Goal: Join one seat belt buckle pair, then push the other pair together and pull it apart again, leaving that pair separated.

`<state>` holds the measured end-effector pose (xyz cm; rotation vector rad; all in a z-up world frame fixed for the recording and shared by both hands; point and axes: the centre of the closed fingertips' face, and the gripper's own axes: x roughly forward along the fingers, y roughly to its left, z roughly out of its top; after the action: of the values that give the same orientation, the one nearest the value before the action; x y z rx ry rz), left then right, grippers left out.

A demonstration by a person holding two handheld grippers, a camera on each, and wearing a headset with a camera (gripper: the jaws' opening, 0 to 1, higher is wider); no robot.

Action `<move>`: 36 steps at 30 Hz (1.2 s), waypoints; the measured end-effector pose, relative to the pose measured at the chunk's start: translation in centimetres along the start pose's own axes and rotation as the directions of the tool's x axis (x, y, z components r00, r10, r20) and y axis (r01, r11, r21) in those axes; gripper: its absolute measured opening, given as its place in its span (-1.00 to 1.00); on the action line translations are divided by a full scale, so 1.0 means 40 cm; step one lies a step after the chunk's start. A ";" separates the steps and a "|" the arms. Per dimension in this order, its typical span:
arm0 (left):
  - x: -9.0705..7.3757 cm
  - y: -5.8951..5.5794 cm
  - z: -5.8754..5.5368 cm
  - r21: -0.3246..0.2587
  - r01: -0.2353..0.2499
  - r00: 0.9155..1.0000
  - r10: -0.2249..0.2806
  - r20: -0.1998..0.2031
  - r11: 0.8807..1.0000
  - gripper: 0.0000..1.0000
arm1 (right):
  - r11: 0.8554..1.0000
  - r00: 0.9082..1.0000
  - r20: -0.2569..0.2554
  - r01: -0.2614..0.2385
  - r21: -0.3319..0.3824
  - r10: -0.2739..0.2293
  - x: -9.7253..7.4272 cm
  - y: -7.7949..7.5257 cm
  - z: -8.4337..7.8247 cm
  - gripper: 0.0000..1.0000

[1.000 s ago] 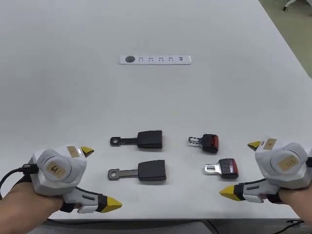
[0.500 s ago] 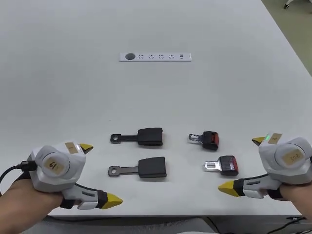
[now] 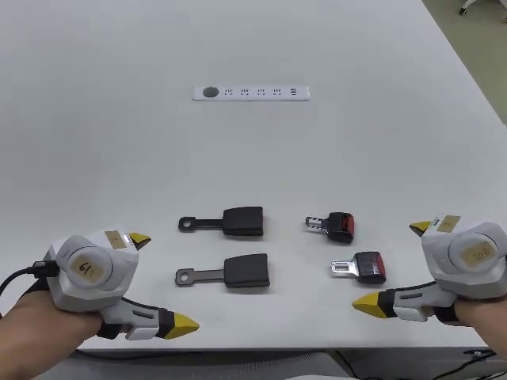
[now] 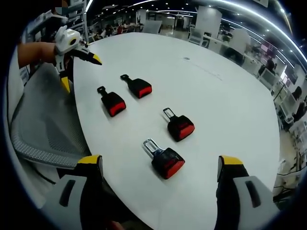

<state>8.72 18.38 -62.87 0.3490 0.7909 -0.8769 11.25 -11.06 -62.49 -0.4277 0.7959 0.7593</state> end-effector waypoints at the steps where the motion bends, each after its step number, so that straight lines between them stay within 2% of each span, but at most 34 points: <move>1: 0.000 -0.001 0.000 0.001 0.000 1.000 0.000 -0.001 1.000 0.99 | 1.000 1.000 0.000 0.001 0.000 -0.001 0.000 0.000 0.000 0.99; 20: -0.006 0.005 -0.008 0.007 -0.011 1.000 0.011 0.000 1.000 0.98 | 1.000 1.000 0.006 -0.003 -0.008 0.003 -0.004 0.009 0.005 0.99; 36: 0.000 0.014 0.015 0.011 -0.018 1.000 0.018 0.005 1.000 0.93 | 1.000 1.000 0.004 -0.002 -0.012 0.002 -0.005 0.003 0.011 0.99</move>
<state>9.45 18.36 -62.47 0.3632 0.7777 -0.8654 11.28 -10.81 -62.06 -0.4356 0.7883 0.7666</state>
